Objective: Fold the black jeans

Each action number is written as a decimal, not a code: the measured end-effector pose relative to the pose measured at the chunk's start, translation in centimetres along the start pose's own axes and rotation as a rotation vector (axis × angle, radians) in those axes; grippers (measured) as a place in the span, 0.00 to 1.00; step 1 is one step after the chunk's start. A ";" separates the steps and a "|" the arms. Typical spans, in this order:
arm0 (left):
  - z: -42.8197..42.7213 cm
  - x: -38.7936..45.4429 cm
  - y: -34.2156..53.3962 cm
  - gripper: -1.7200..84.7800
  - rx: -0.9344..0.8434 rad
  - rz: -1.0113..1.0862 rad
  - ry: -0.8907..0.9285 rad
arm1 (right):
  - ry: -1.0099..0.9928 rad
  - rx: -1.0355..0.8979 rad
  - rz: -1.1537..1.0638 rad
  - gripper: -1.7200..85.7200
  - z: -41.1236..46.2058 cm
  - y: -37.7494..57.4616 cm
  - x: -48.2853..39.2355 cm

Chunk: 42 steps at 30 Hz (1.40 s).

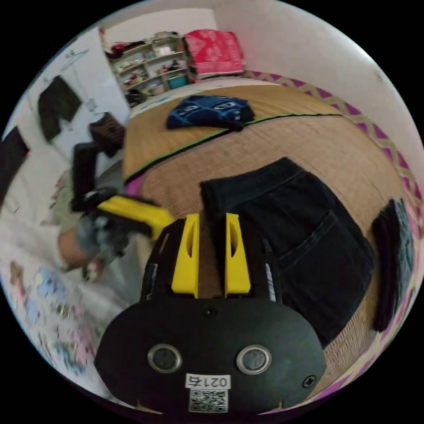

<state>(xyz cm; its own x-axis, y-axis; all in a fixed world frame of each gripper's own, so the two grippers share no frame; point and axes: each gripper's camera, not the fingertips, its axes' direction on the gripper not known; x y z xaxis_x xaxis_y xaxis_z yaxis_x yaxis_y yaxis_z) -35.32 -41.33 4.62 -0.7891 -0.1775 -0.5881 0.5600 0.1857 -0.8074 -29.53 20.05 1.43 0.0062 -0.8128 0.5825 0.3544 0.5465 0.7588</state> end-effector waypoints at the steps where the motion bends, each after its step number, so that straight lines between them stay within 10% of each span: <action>1: 0.0 0.3 -1.1 0.01 0.012 0.030 0.006 | -0.021 0.003 0.004 0.11 -0.9 0.8 0.3; 11: 6.4 -5.6 -7.5 0.01 -0.221 -0.035 -0.349 | 0.213 -0.056 0.366 0.05 -4.3 17.3 8.9; 28: 1.3 -9.0 -10.4 0.03 0.123 -0.108 -0.125 | 0.155 0.255 0.474 0.10 -12.6 25.0 15.8; 42: 9.7 -16.7 -16.2 0.17 -0.325 -0.214 0.030 | -0.524 0.339 0.815 0.15 -8.0 25.9 39.7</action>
<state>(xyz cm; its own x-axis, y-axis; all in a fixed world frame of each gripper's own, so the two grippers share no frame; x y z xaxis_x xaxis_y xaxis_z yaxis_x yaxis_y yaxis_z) -28.76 -50.80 27.07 -0.8889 -0.2182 -0.4029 0.2768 0.4449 -0.8517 -12.66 0.29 41.86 -0.3108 -0.0238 0.9502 0.1416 0.9874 0.0710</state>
